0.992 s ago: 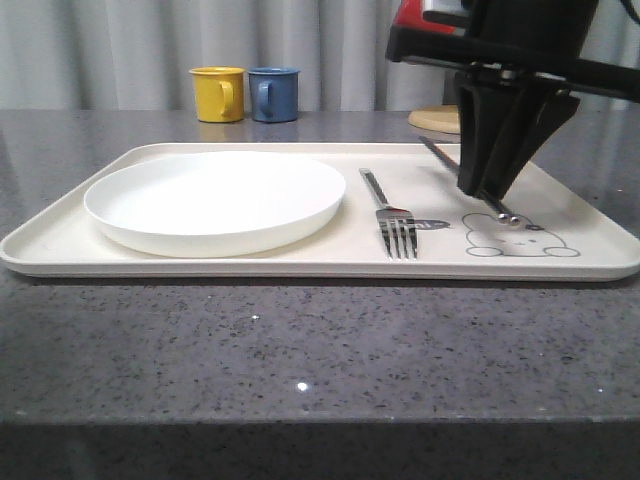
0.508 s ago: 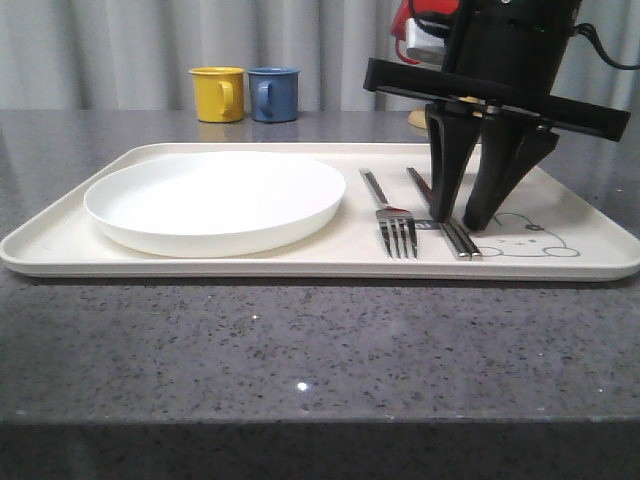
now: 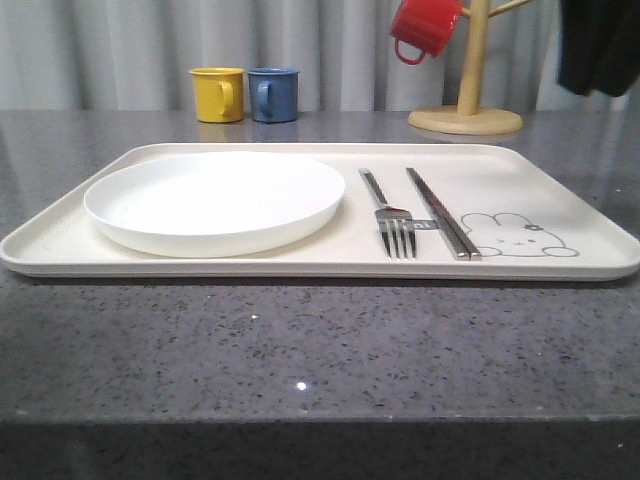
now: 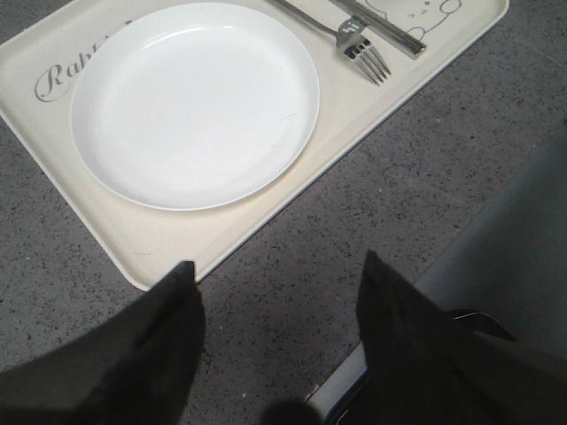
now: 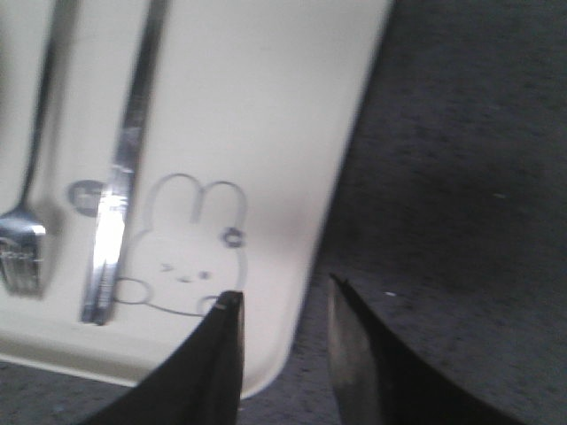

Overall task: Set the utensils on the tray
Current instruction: 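Move the right gripper to the spoon and grasp its handle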

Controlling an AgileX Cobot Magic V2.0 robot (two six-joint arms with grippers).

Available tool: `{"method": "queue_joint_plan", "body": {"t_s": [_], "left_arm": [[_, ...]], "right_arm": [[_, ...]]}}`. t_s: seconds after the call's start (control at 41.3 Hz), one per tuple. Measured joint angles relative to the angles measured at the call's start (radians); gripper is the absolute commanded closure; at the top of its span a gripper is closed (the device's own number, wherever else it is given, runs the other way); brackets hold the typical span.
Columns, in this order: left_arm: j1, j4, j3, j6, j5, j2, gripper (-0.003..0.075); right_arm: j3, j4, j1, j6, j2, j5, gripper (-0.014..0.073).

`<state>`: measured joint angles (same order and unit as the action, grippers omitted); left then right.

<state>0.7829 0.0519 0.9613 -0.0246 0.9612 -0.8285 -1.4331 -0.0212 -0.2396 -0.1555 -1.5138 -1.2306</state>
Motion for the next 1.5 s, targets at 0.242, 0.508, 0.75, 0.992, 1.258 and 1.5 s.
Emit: {"method": "queue_joint_plan", "body": {"t_s": [0.242, 0.508, 0.75, 0.992, 1.258, 1.5], "left_arm": [[0.000, 0.000, 0.000, 0.000, 0.000, 0.000, 0.0351], [0.000, 0.000, 0.000, 0.000, 0.000, 0.000, 0.0351], [0.000, 0.000, 0.000, 0.001, 0.000, 0.000, 0.0351], [0.000, 0.000, 0.000, 0.001, 0.000, 0.000, 0.0351], [0.000, 0.000, 0.000, 0.001, 0.000, 0.000, 0.0351], [0.000, 0.000, 0.000, 0.001, 0.000, 0.000, 0.0351]], "right_arm": [[0.075, 0.048, 0.251, 0.129, 0.035, -0.003, 0.0326], [0.082, 0.063, 0.422, 0.219, -0.010, -0.004, 0.0326], [0.082, 0.109, 0.438, 0.235, -0.085, -0.002, 0.0326], [0.082, 0.116, 0.438, 0.239, -0.151, 0.018, 0.0328], [0.082, 0.101, 0.438, 0.239, -0.206, 0.067, 0.0377], [0.082, 0.083, 0.438, 0.239, -0.227, 0.080, 0.0516]]}}
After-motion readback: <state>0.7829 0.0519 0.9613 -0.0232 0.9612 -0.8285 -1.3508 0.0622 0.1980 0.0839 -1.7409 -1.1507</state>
